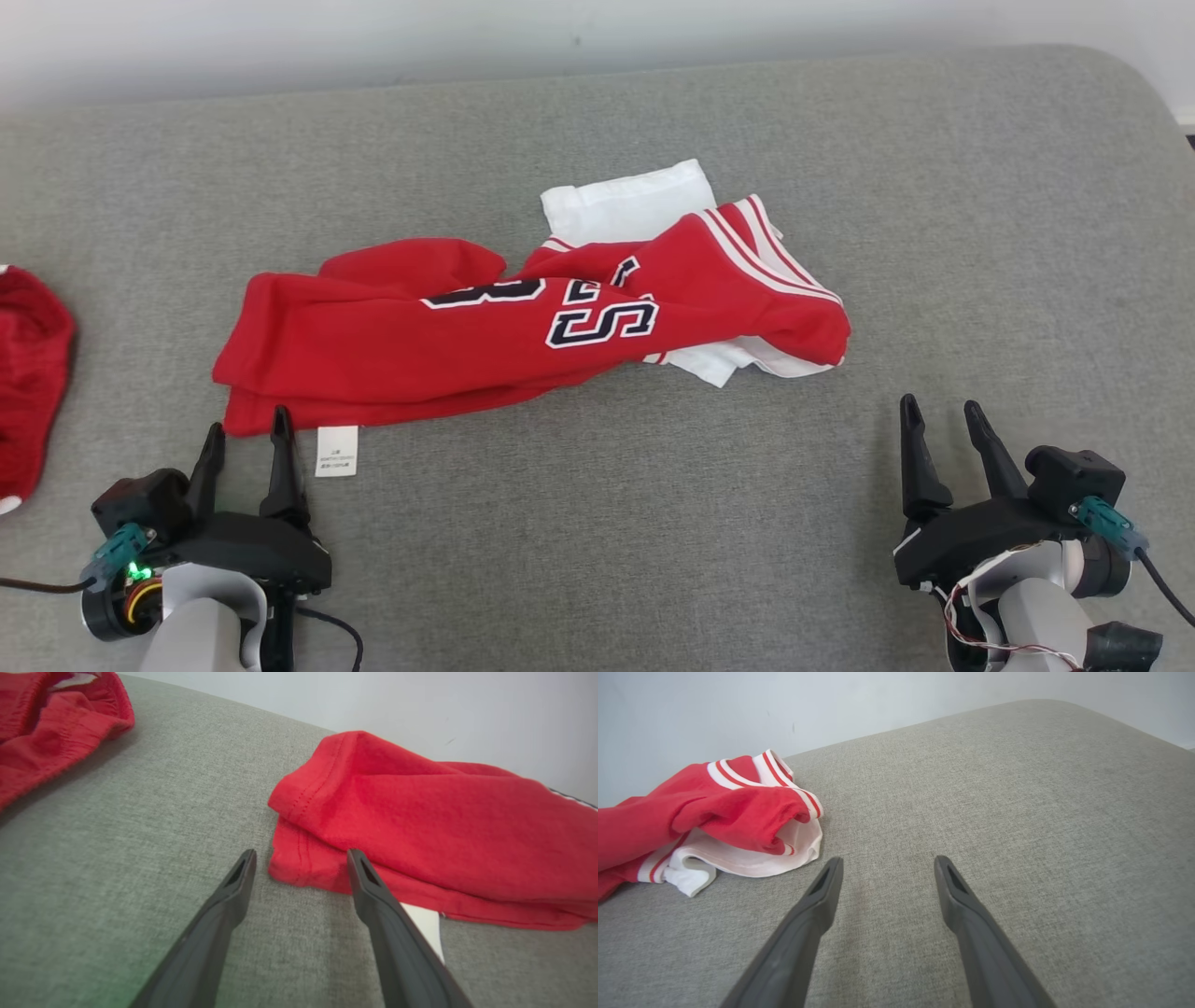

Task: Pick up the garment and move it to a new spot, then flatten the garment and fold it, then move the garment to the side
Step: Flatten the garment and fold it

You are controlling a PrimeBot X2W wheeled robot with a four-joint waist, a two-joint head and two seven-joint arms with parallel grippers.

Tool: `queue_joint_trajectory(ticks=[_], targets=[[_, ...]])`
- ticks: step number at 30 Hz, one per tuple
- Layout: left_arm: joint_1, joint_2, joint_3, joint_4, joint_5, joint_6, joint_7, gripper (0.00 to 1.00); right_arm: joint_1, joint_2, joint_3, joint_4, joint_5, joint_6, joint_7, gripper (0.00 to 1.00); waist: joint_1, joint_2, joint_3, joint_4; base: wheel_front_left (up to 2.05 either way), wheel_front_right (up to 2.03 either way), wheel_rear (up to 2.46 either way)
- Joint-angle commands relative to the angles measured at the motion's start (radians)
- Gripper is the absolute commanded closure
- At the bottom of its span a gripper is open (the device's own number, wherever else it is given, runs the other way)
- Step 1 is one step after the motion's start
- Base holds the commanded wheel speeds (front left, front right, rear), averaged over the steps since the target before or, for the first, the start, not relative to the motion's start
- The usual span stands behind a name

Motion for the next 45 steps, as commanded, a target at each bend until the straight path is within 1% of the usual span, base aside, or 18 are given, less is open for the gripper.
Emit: queue_joint_trajectory(ticks=[1, 2, 3, 4, 5, 8, 13, 18, 23, 28, 34, 45], targets=[[-0.013, 0.000, 0.009, 0.018, 0.005, -0.005, -0.002, 0.00, -0.001, -0.002, -0.001, -0.001, 0.002, 0.000, 0.000, 0.00, 0.0001, 0.0000, 0.010, -0.018, 0.00, 0.00, 0.00], [-0.016, 0.000, 0.008, 0.027, 0.010, -0.008, -0.002, 0.04, 0.000, -0.003, -0.003, -0.002, 0.002, 0.000, 0.000, 0.00, 0.0001, 0.0000, 0.011, -0.021, 0.00, 0.00, 0.00], [-0.019, 0.000, 0.008, 0.036, 0.013, -0.009, -0.001, 0.51, 0.000, -0.002, -0.004, -0.002, 0.001, 0.000, 0.000, 0.00, 0.0001, 0.0000, 0.012, -0.023, 0.00, 0.00, 0.00], [-0.018, 0.000, 0.011, 0.041, 0.015, -0.012, -0.001, 0.67, 0.000, -0.002, -0.005, -0.003, 0.001, 0.000, 0.000, 0.00, 0.0001, 0.0000, 0.012, -0.025, 0.00, 0.00, 0.00], [-0.018, 0.000, 0.012, 0.042, 0.020, -0.016, -0.001, 1.00, 0.000, -0.002, -0.006, -0.002, 0.000, 0.000, 0.000, 0.00, 0.0001, 0.0000, 0.012, -0.026, 0.00, 0.00, 0.00], [-0.010, 0.000, 0.017, 0.033, 0.023, -0.022, -0.001, 1.00, 0.001, -0.001, -0.008, -0.002, 0.000, 0.000, 0.000, 0.00, 0.0001, 0.0000, 0.008, -0.025, 0.00, 0.00, 0.00], [0.052, 0.000, 0.007, -0.061, 0.010, -0.021, -0.002, 1.00, 0.012, 0.007, 0.001, 0.002, 0.001, 0.000, 0.000, 0.00, 0.0001, 0.0000, -0.012, 0.007, 0.00, 0.00, 0.00], [0.129, 0.000, -0.045, -0.129, -0.031, -0.015, -0.002, 1.00, 0.023, 0.009, 0.010, 0.013, 0.007, 0.000, 0.000, 0.00, 0.0001, 0.0000, -0.038, 0.077, 0.00, 0.00, 0.00], [0.174, 0.000, -0.100, -0.150, -0.051, -0.005, -0.002, 1.00, 0.013, 0.011, 0.003, 0.033, 0.016, 0.000, 0.000, 0.00, 0.0001, 0.0000, -0.055, 0.142, 0.00, 0.00, 0.00], [0.193, 0.000, -0.151, -0.142, -0.060, 0.003, -0.002, 1.00, -0.017, 0.010, 0.002, 0.065, 0.013, 0.000, 0.000, 0.00, 0.0001, 0.0000, -0.059, 0.181, 0.00, 0.00, 0.00], [0.192, 0.000, -0.183, -0.137, -0.073, 0.009, -0.002, 1.00, -0.044, 0.015, 0.011, 0.112, 0.010, 0.000, 0.000, 0.00, 0.0001, 0.0000, -0.059, 0.198, 0.00, 0.00, 0.00], [0.188, 0.000, -0.207, -0.125, -0.084, 0.008, -0.002, 1.00, -0.073, 0.021, -0.003, 0.200, 0.010, 0.000, 0.001, 0.00, 0.0001, 0.0000, -0.045, 0.215, 0.00, 0.00, 0.00]])
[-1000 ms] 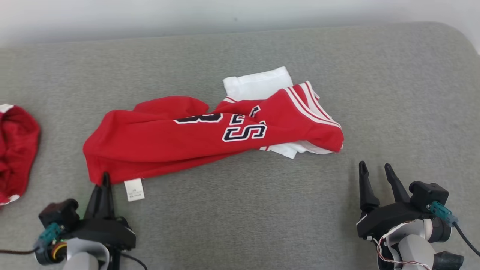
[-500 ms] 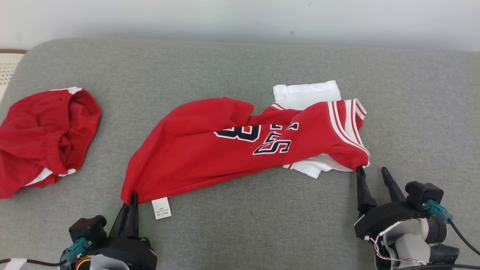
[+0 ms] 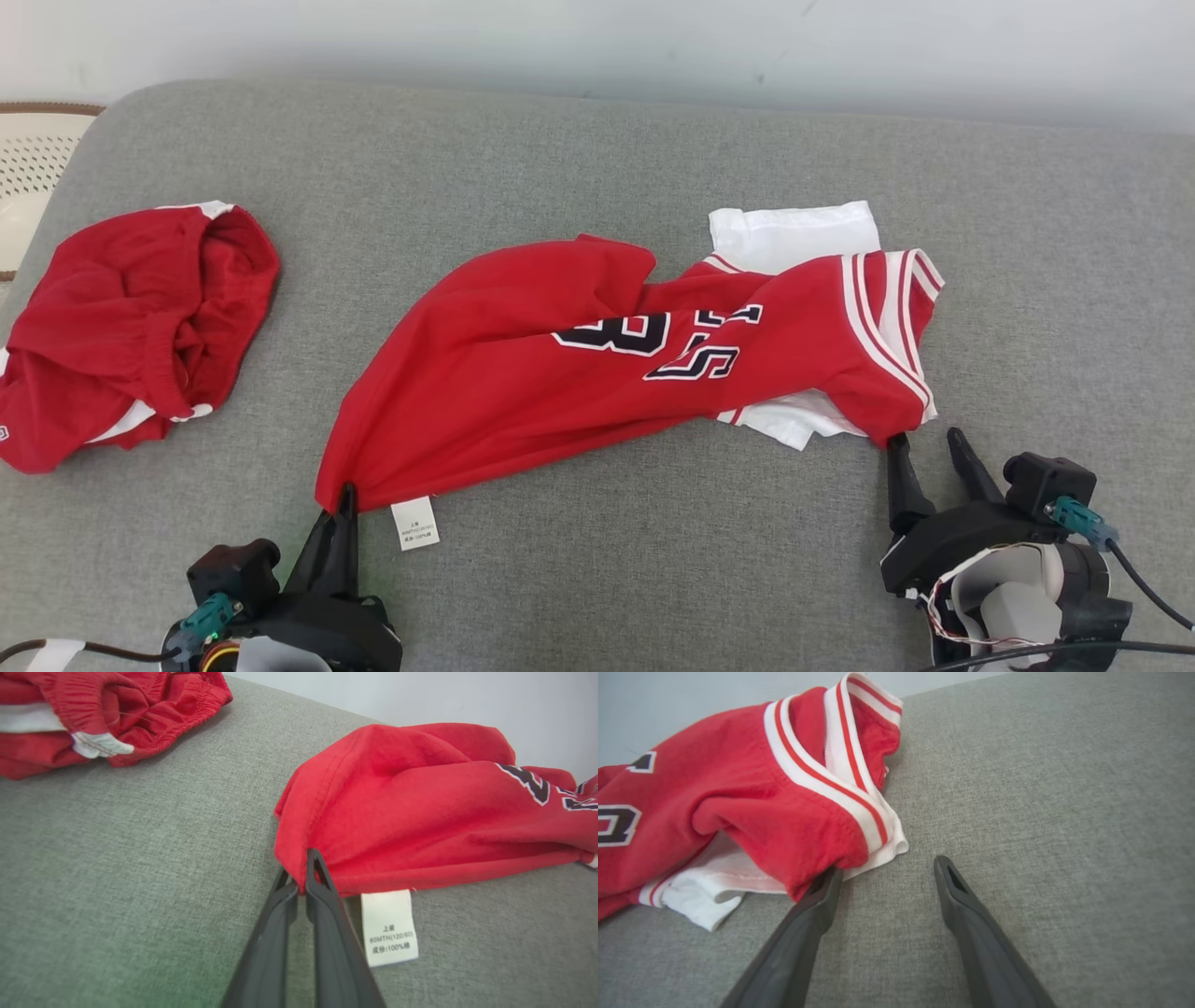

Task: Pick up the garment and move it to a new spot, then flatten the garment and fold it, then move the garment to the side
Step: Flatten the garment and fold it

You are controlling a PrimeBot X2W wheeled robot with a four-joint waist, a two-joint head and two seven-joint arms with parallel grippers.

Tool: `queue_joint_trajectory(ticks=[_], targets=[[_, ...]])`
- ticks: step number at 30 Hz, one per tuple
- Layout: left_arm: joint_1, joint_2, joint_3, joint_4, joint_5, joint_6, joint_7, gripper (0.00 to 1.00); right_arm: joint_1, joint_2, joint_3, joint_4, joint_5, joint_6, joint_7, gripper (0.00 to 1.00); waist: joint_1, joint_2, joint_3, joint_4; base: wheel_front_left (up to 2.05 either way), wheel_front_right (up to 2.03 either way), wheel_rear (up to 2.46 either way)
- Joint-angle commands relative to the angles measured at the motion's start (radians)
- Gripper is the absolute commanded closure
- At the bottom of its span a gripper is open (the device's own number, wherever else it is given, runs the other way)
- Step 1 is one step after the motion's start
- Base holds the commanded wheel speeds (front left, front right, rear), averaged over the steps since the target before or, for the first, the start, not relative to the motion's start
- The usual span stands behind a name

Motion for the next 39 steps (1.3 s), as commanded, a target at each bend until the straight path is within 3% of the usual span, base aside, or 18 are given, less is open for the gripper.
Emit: queue_joint_trajectory(ticks=[1, 6, 8, 9, 10, 11, 21, 29, 35, 39], targets=[[0.019, 0.001, -0.001, 0.006, -0.011, 0.000, -0.002, 1.00, -0.008, 0.005, 0.004, 0.014, 0.005, 0.000, 0.003, 0.00, -0.0001, 0.0000, 0.001, 0.002, 0.00, 0.00, 0.00], [0.014, 0.001, -0.007, 0.007, -0.014, -0.003, -0.002, 1.00, -0.034, 0.008, -0.001, 0.049, 0.015, 0.000, 0.003, 0.00, -0.0001, 0.0000, 0.013, 0.012, 0.00, 0.00, 0.00], [0.007, 0.001, -0.011, 0.009, -0.013, -0.004, -0.002, 1.00, -0.048, 0.009, -0.002, 0.068, 0.020, 0.000, 0.004, 0.25, -0.0001, 0.0000, 0.019, 0.019, 0.00, 0.00, 0.00], [0.005, 0.001, -0.011, 0.010, -0.013, -0.005, -0.002, 1.00, -0.056, 0.011, 0.000, 0.076, 0.022, 0.000, 0.005, 0.53, -0.0001, 0.0000, 0.021, 0.022, 0.00, 0.00, 0.00], [0.004, 0.001, -0.012, 0.011, -0.012, -0.006, -0.002, 1.00, -0.063, 0.012, 0.002, 0.082, 0.026, 0.000, 0.005, 0.73, -0.0001, 0.0000, 0.022, 0.024, 0.00, 0.00, 0.00], [0.003, 0.001, -0.012, 0.012, -0.011, -0.005, -0.002, 1.00, -0.069, 0.011, 0.007, 0.081, 0.025, 0.000, 0.005, 1.00, -0.0001, 0.0000, 0.022, 0.026, 0.00, 0.00, 0.00], [-0.008, 0.001, 0.015, -0.060, -0.001, -0.011, -0.002, 1.00, -0.047, -0.035, -0.026, -0.117, 0.073, 0.000, 0.001, 1.00, -0.0001, 0.0000, -0.028, -0.026, 0.00, 0.00, 0.00], [-0.161, 0.029, 0.048, -0.116, 0.073, -0.052, -0.002, 1.00, -0.127, -0.090, -0.028, -0.312, 0.125, 0.000, 0.001, 1.00, -0.0001, 0.0000, -0.104, -0.089, 0.00, 0.00, 0.00], [-0.311, 0.060, 0.053, -0.092, 0.092, -0.075, -0.002, 1.00, -0.218, -0.110, -0.042, -0.358, 0.141, 0.000, 0.001, 1.00, -0.0001, 0.0000, -0.147, -0.104, 0.00, 0.00, 0.00], [-0.329, 0.058, 0.060, -0.073, 0.071, -0.082, -0.002, 1.00, -0.214, -0.106, -0.035, -0.348, 0.141, 0.000, 0.001, 1.00, -0.0001, 0.0000, -0.160, -0.106, 0.00, 0.00, 0.00]])
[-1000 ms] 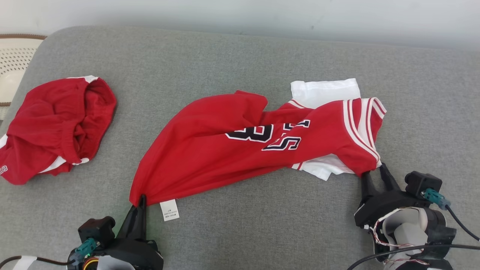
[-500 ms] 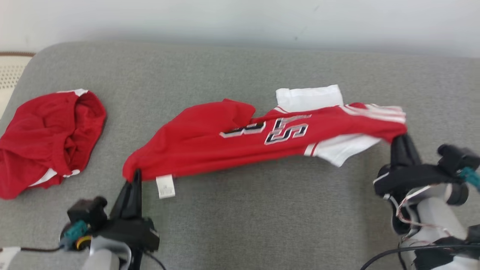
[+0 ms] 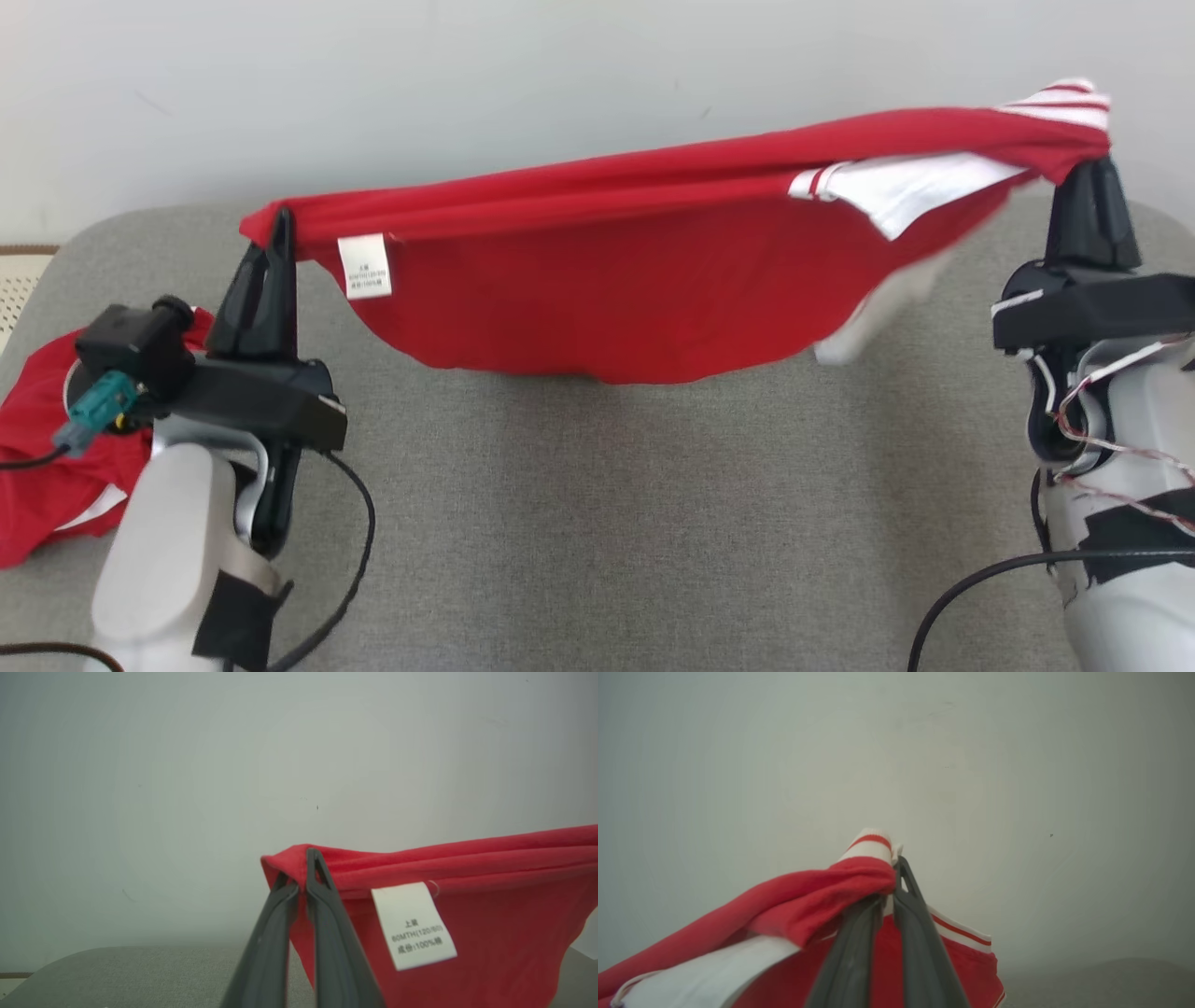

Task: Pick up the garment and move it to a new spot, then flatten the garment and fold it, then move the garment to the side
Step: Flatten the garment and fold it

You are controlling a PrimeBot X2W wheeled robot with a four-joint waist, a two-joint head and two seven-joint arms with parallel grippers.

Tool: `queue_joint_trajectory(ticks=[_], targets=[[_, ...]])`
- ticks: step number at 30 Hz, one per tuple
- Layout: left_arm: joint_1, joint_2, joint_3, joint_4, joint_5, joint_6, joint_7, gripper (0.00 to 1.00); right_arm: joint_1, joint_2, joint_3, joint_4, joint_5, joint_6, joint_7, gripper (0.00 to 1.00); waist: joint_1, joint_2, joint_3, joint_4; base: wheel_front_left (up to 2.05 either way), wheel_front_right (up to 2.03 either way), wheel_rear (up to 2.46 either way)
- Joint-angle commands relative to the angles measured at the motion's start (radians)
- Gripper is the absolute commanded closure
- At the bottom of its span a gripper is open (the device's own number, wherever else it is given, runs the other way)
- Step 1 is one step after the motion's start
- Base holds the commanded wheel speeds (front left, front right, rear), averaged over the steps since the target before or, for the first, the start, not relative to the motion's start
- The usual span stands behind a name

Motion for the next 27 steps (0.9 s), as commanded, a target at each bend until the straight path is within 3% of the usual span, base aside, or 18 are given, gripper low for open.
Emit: queue_joint_trajectory(ticks=[1, 15, 16, 17, 18, 19, 20, 27], targets=[[0.032, 0.001, 0.002, 0.018, -0.011, 0.001, -0.002, 1.00, 0.033, 0.001, 0.008, 0.017, 0.013, -0.001, 0.002, 1.00, 0.0000, 0.0000, -0.014, -0.007, 0.00, 0.00, 0.00], [0.376, -0.049, -0.024, 0.153, -0.070, 0.000, -0.002, 1.00, 0.357, 0.020, 0.072, 0.160, 0.034, -0.001, 0.052, 1.00, 0.0000, 0.0000, 0.030, -0.017, 0.00, 0.00, 0.00], [0.387, -0.049, -0.027, 0.153, -0.072, 0.006, -0.002, 1.00, 0.370, 0.023, 0.081, 0.177, 0.036, -0.001, 0.053, 0.89, 0.0000, 0.0000, 0.031, -0.017, 0.00, 0.00, 0.00], [0.399, -0.050, -0.031, 0.150, -0.085, 0.008, -0.002, 0.94, 0.380, 0.024, 0.088, 0.194, 0.040, -0.001, 0.053, 0.71, 0.0000, 0.0000, 0.032, -0.018, 0.00, 0.00, 0.00], [0.409, -0.050, -0.036, 0.145, -0.092, 0.014, -0.002, 0.55, 0.387, 0.020, 0.095, 0.208, 0.036, -0.001, 0.051, 0.15, 0.0000, 0.0000, 0.031, -0.019, 0.00, 0.00, 0.00], [0.419, -0.051, -0.041, 0.140, -0.098, 0.020, -0.002, 0.07, 0.393, 0.020, 0.102, 0.220, 0.036, -0.001, 0.049, 0.00, 0.0000, 0.0000, 0.029, -0.019, 0.00, 0.00, 0.00], [0.429, -0.051, -0.048, 0.136, -0.102, 0.027, -0.002, 0.00, 0.395, 0.022, 0.107, 0.230, 0.043, -0.001, 0.046, 0.00, 0.0000, 0.0000, 0.028, -0.020, 0.00, 0.00, 0.00], [0.470, -0.051, -0.068, 0.096, -0.108, 0.064, -0.002, 0.00, 0.431, -0.011, 0.132, 0.192, 0.083, -0.001, 0.025, 0.00, 0.0000, 0.0000, 0.014, -0.021, 0.00, 0.00, 0.00]])
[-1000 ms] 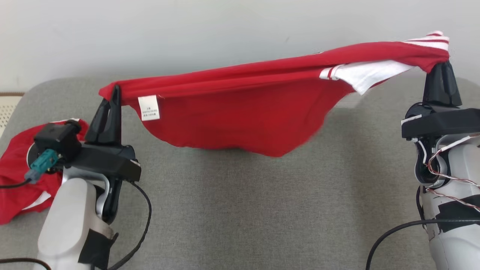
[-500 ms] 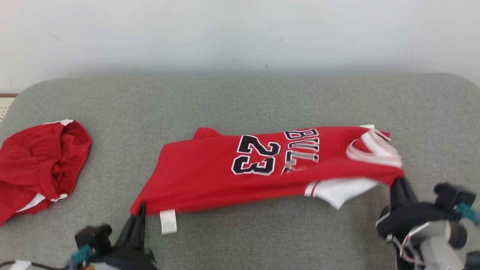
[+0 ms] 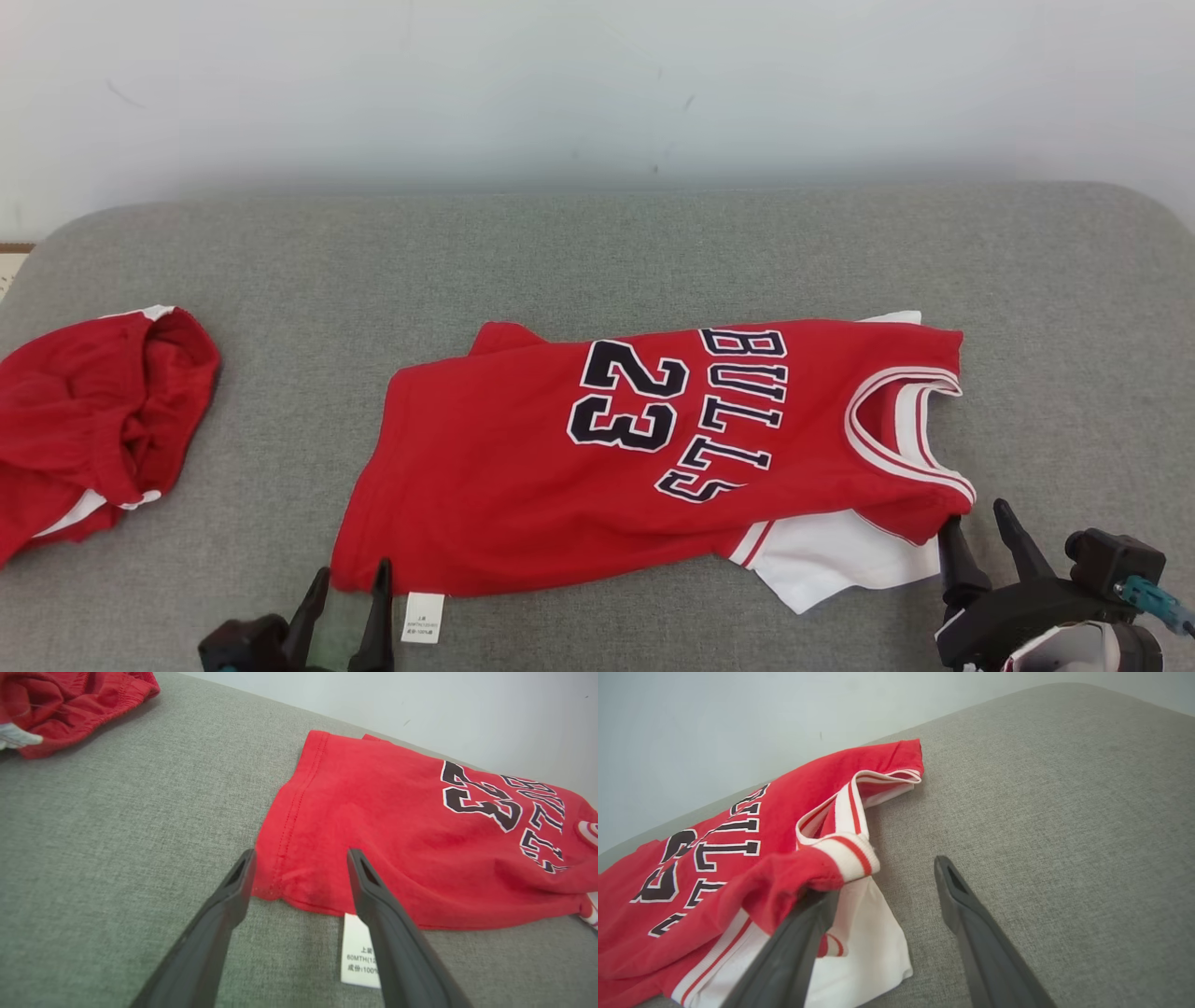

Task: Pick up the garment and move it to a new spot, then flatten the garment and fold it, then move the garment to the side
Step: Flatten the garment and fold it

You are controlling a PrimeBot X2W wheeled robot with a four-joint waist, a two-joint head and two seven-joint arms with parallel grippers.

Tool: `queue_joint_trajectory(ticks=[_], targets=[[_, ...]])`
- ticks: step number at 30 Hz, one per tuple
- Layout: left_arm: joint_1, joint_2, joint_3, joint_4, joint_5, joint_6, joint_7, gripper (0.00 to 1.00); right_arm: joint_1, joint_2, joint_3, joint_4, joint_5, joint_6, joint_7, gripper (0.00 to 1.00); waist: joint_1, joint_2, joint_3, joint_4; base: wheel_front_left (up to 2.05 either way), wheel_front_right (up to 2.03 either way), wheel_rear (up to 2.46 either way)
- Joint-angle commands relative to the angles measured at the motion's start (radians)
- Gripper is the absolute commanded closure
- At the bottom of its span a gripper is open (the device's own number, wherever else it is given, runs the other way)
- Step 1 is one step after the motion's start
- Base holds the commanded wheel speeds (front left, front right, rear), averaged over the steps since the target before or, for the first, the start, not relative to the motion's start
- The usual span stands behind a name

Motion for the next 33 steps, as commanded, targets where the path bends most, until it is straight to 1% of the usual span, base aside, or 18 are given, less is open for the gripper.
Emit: queue_joint_trajectory(ticks=[1, 6, 13, 14, 15, 16, 17, 20, 22, 23, 24, 25, 28, 32, 33], targets=[[0.028, 0.000, -0.001, -0.005, -0.002, 0.007, -0.002, 0.00, 0.017, -0.005, 0.007, -0.019, 0.013, -0.001, -0.006, 0.00, 0.0001, 0.0000, 0.000, -0.001, 0.00, 0.00, 0.00], [0.043, 0.000, -0.001, -0.028, -0.003, 0.015, -0.002, 0.00, 0.040, -0.025, 0.039, -0.091, 0.026, -0.001, -0.016, 0.00, 0.0001, 0.0000, 0.006, -0.003, 0.00, 0.00, 0.00], [0.028, 0.000, -0.031, -0.037, -0.005, 0.023, -0.002, 0.00, -0.013, -0.018, 0.099, -0.087, 0.029, -0.001, -0.021, 0.00, 0.0001, 0.0000, 0.024, 0.024, 0.00, 0.00, 0.00], [0.026, 0.000, -0.034, -0.040, 0.000, 0.022, -0.002, 0.00, -0.025, -0.018, 0.111, -0.084, 0.027, -0.001, -0.021, 0.44, 0.0001, 0.0000, 0.026, 0.030, 0.00, 0.00, 0.00], [0.024, 0.000, -0.036, -0.042, 0.003, 0.023, -0.002, 0.00, -0.037, -0.020, 0.120, -0.080, 0.024, -0.001, -0.021, 0.72, 0.0001, 0.0000, 0.030, 0.038, 0.00, 0.00, 0.00], [0.023, 0.000, -0.037, -0.043, 0.004, 0.023, -0.002, 0.00, -0.048, -0.020, 0.127, -0.070, 0.027, -0.001, -0.021, 0.96, 0.0001, 0.0000, 0.033, 0.045, 0.00, 0.00, 0.00], [0.021, 0.000, -0.039, -0.044, 0.003, 0.023, -0.002, 0.00, -0.060, -0.024, 0.139, -0.060, 0.027, -0.001, -0.022, 1.00, 0.0001, 0.0000, 0.036, 0.053, 0.00, 0.00, 0.00], [0.016, 0.000, -0.054, -0.044, -0.001, 0.022, -0.002, 0.00, -0.116, -0.034, 0.148, -0.024, 0.033, -0.001, -0.025, 1.00, 0.0001, 0.0000, 0.045, 0.084, 0.00, 0.00, 0.00], [0.005, 0.000, -0.072, -0.050, -0.006, 0.024, -0.002, 0.00, -0.190, -0.054, 0.143, 0.015, 0.025, -0.001, -0.028, 1.00, 0.0001, 0.0000, 0.056, 0.120, 0.00, 0.00, 0.00], [0.005, 0.000, -0.072, -0.050, -0.006, 0.024, -0.002, 0.00, -0.190, -0.054, 0.143, 0.015, 0.025, -0.001, -0.028, 1.00, 0.0001, 0.0000, 0.056, 0.120, 0.00, 0.00, 0.00], [0.000, 0.000, -0.090, -0.052, -0.013, 0.022, -0.002, 0.00, -0.250, -0.068, 0.134, 0.055, 0.004, 0.000, -0.029, 1.00, 0.0001, 0.0000, 0.064, 0.148, 0.00, 0.00, 0.00], [0.000, 0.000, -0.090, -0.052, -0.013, 0.022, -0.002, 0.00, -0.250, -0.068, 0.134, 0.055, 0.004, 0.000, -0.029, 1.00, 0.0001, 0.0000, 0.064, 0.148, 0.00, 0.00, 0.00], [-0.013, 0.000, -0.120, -0.061, -0.028, 0.030, -0.002, 0.00, -0.339, -0.081, 0.110, 0.151, -0.035, -0.001, -0.029, 1.00, 0.0001, 0.0000, 0.075, 0.190, 0.00, 0.00, 0.00], [-0.020, 0.000, -0.159, -0.058, -0.046, 0.034, -0.002, 0.00, -0.424, -0.091, 0.055, 0.336, -0.092, -0.001, -0.030, 1.00, 0.0001, 0.0000, 0.084, 0.242, 0.00, 0.00, 0.00], [-0.021, 0.000, -0.163, -0.058, -0.049, 0.035, -0.002, 0.00, -0.442, -0.088, 0.037, 0.378, -0.102, -0.001, -0.030, 0.78, 0.0001, 0.0000, 0.083, 0.249, 0.00, 0.00, 0.00]])
